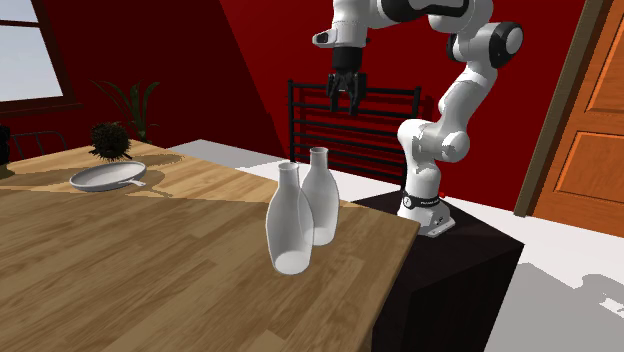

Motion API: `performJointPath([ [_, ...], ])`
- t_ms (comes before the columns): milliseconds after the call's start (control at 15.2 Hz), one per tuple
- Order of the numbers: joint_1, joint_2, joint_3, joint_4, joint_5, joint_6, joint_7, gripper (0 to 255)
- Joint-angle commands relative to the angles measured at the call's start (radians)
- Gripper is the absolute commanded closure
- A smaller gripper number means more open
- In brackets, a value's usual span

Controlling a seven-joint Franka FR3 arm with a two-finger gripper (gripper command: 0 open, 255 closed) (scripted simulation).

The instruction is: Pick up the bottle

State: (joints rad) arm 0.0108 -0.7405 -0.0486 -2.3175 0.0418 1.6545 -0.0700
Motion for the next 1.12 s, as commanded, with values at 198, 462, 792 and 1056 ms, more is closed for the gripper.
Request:
performJointPath([
  [198,0.016,0.061,0.044,-0.008,0.015,0.091,0.039,0],
  [462,0.034,0.158,0.102,0.000,0.025,0.207,0.091,0],
  [792,0.045,0.248,0.149,0.010,0.023,0.309,0.135,0],
  [1056,0.046,0.253,0.151,-0.040,0.025,0.364,0.134,0],
])
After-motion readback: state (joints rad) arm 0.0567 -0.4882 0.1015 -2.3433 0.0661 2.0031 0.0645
